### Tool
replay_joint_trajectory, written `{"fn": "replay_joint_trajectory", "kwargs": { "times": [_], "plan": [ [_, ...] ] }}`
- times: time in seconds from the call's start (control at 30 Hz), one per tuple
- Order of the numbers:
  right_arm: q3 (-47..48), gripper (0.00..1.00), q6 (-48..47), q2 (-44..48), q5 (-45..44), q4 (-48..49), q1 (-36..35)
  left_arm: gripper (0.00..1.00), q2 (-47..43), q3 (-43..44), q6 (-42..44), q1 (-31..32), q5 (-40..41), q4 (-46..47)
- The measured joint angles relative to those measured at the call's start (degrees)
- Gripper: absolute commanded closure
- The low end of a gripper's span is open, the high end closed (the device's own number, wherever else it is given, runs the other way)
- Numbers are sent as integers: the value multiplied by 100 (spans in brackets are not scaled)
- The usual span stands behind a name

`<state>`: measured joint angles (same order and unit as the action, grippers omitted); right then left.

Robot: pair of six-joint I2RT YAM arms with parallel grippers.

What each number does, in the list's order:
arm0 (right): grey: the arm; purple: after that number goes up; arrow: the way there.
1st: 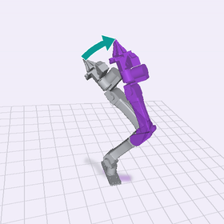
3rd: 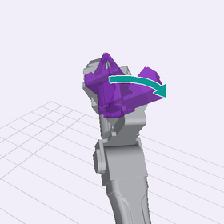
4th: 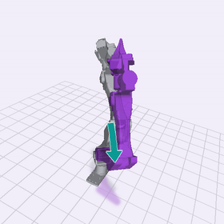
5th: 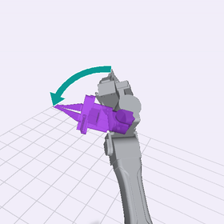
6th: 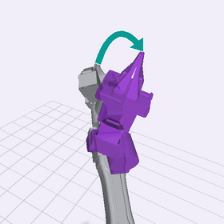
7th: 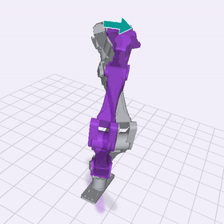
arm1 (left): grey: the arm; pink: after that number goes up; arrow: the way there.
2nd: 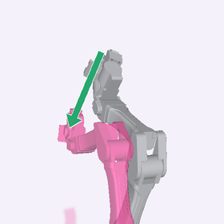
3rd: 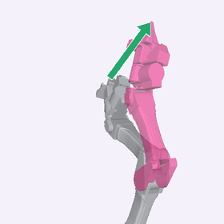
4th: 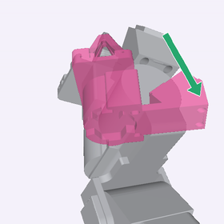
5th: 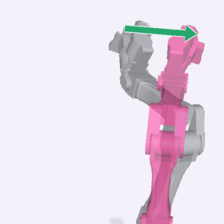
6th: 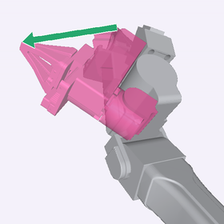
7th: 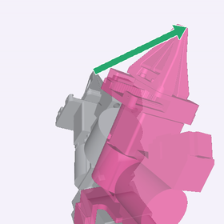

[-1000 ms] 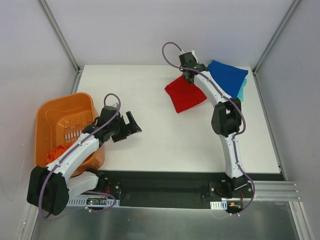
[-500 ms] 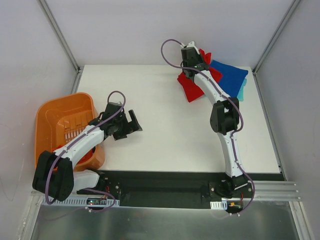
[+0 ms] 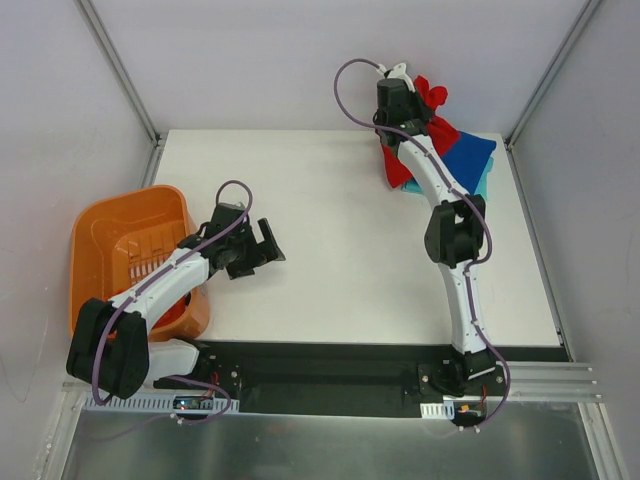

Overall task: Fold and stack the t-shirts
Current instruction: Neatly place the folded tshirt to the corner

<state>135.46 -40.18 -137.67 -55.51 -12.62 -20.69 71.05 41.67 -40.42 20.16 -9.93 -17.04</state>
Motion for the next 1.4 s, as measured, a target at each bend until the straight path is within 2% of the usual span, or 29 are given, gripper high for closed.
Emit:
{"fn": "replay_joint_trajectory", "kwargs": {
  "times": [0.7, 0.93, 1.1, 1.4],
  "plan": [
    [151, 99, 1012, 682, 48, 223, 295, 1, 101, 197, 39, -2, -2, -11],
    [-407, 100, 1478, 1019, 50, 286, 450, 1, 214, 232, 44, -2, -2, -7],
    [-671, 99, 2188, 979, 350, -223, 636, 1, 214, 232, 44, -2, -4, -9],
    [-1189, 99, 2802, 984, 726, -498, 1047, 1, 251, 258, 44, -2, -2, -59]
  ]
}}
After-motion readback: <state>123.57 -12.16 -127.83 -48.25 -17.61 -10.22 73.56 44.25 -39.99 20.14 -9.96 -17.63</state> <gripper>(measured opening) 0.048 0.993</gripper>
